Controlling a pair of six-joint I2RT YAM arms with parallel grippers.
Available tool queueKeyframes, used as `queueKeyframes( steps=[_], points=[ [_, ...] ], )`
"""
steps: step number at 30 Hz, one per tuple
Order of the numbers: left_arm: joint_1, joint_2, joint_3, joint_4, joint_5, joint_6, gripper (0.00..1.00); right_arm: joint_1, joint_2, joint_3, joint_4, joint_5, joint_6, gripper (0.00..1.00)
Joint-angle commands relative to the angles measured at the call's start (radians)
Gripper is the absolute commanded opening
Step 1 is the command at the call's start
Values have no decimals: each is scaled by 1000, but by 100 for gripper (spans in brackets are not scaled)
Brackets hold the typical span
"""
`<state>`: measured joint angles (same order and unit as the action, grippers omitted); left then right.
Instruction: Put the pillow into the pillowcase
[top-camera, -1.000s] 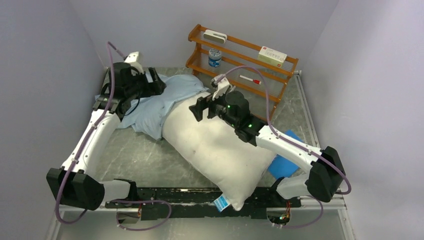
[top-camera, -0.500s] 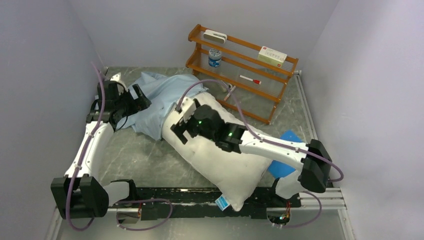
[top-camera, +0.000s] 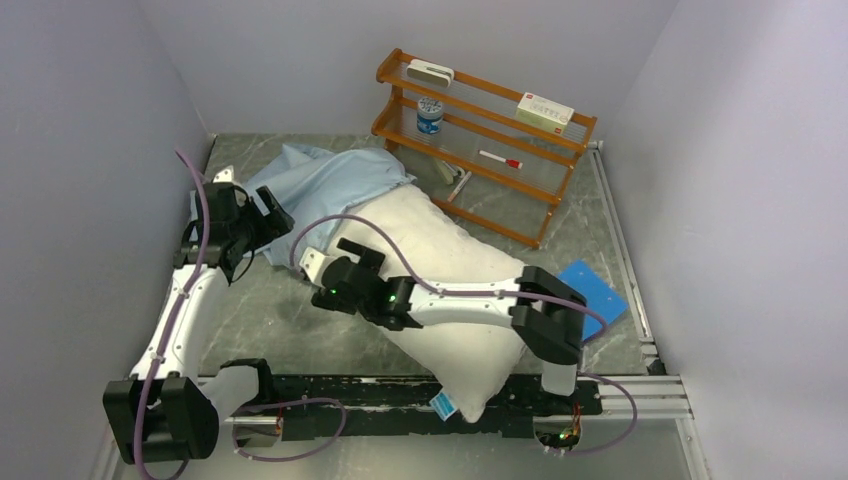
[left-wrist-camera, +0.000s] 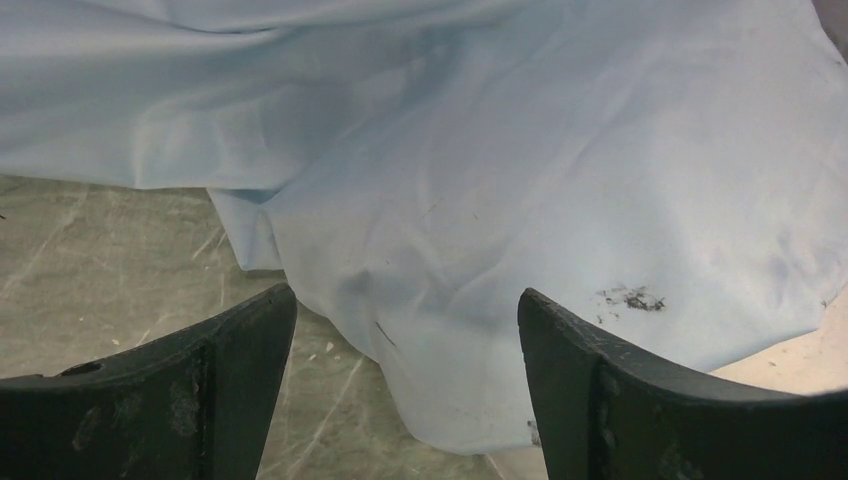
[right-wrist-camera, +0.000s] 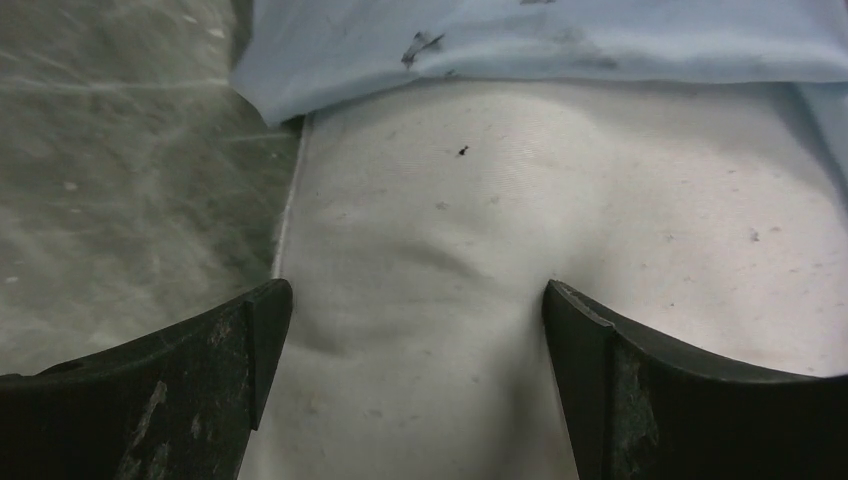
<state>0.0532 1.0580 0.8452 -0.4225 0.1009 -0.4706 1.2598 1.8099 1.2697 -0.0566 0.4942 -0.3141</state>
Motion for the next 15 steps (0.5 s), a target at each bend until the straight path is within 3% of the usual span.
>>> queueKeyframes(
  steps=[1,5,7,8,9,10,15],
  points=[
    [11,-7,-17,24,5,27,84,2,99,19,-6,116,-26,99],
    [12,-4,-35,31,25,49,78,1,139,31,-3,130,-25,90],
    [11,-3,-38,28,34,58,76,-4,142,49,-12,104,-10,76],
    [10,-3,-40,28,43,60,75,-7,139,63,-18,94,6,50],
    [10,-3,-41,27,55,63,74,-9,133,70,-9,92,17,18],
    [11,-5,-42,27,69,64,73,-10,120,67,15,80,19,2],
    [10,-45,-58,22,127,73,69,-62,49,104,21,-104,122,0]
  ],
)
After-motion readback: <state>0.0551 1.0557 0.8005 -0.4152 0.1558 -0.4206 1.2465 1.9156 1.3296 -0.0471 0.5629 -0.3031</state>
